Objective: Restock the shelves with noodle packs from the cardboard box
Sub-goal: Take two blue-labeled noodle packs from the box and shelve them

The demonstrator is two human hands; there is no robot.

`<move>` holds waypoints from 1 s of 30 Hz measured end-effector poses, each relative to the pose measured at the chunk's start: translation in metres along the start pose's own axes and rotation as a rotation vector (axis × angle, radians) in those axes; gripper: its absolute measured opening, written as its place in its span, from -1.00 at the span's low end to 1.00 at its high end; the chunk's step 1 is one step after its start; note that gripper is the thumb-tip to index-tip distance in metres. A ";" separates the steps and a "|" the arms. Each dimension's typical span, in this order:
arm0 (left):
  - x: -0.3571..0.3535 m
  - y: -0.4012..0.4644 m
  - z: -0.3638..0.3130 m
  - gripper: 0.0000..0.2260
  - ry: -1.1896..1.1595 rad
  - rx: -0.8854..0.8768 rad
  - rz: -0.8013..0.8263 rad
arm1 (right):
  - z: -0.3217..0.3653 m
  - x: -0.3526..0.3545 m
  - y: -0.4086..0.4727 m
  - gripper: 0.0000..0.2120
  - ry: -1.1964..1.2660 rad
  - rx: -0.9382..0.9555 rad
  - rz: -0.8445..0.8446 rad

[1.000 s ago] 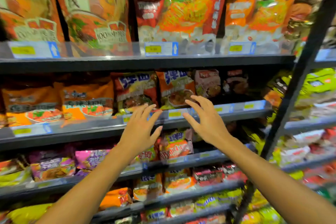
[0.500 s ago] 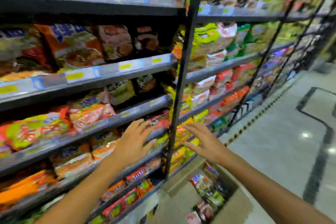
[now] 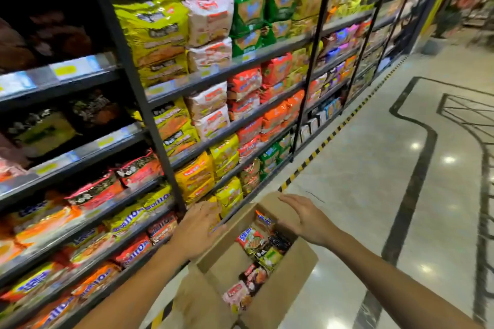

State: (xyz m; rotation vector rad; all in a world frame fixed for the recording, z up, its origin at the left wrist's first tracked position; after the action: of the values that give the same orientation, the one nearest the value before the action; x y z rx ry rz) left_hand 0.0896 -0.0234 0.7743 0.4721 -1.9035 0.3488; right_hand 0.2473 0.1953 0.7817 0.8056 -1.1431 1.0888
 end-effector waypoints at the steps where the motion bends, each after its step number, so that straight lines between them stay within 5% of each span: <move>1: -0.007 0.009 -0.010 -0.27 -0.002 -0.001 0.017 | -0.014 -0.002 -0.003 -0.35 0.011 -0.009 0.015; 4: -0.028 0.034 -0.018 -0.03 -0.065 0.049 0.098 | -0.047 -0.009 0.000 -0.30 0.036 -0.053 0.061; 12: -0.062 0.100 0.006 0.00 -0.117 0.054 0.130 | -0.087 -0.038 0.050 -0.07 0.117 -0.121 0.118; 17: -0.096 0.147 0.031 -0.15 -0.165 0.083 0.218 | -0.104 -0.054 0.088 -0.39 0.137 -0.207 0.163; 30: -0.155 0.237 0.114 -0.55 -0.313 0.182 0.253 | -0.163 -0.129 0.211 -0.51 0.204 -0.237 0.359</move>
State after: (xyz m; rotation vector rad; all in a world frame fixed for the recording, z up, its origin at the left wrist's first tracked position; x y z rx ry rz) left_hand -0.0656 0.1573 0.5840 0.4242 -2.2550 0.6497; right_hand 0.0879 0.3766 0.6096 0.3009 -1.2407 1.2688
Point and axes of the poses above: each hand's wrist, its own y-axis towards the middle knuckle, its own x-axis out of the back of the hand, z = x × y, the point moved 8 cm from there along y, towards the middle knuckle, and after that the axes turned 12 degrees about -y, right-handed, at the moved point
